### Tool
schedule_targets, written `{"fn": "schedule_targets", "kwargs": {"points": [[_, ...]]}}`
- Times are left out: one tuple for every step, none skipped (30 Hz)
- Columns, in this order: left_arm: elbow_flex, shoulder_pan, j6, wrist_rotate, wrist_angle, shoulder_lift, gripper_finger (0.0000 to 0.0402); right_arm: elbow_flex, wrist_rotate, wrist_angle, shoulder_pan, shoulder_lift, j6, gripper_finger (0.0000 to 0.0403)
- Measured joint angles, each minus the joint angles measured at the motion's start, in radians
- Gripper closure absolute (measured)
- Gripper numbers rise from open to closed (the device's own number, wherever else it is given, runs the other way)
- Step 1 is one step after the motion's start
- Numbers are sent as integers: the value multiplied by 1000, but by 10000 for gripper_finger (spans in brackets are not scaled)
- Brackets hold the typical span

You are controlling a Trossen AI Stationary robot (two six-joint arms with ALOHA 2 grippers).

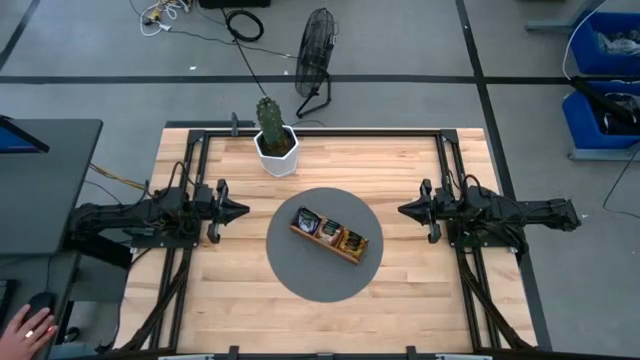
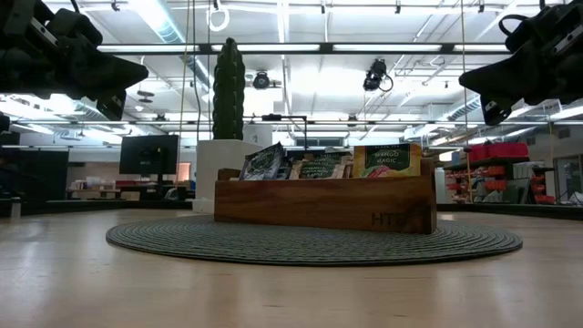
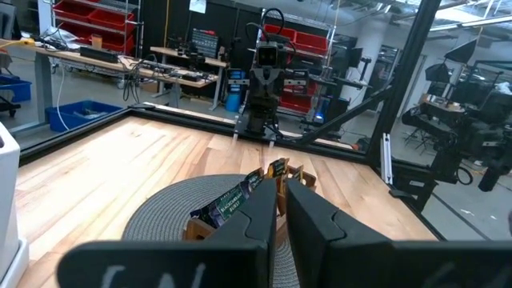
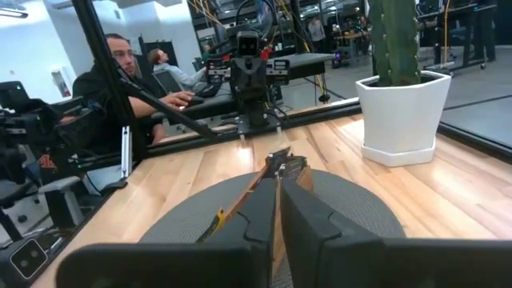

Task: Pick & Place Tea
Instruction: Return to Home Position

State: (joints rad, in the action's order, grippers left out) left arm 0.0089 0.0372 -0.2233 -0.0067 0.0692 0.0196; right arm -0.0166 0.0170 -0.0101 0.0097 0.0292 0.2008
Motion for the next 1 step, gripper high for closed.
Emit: {"fn": "schedule_targets", "kwargs": {"points": [[0,0,0,0,0,0,369,0,0,0,0,0,0,372]]}}
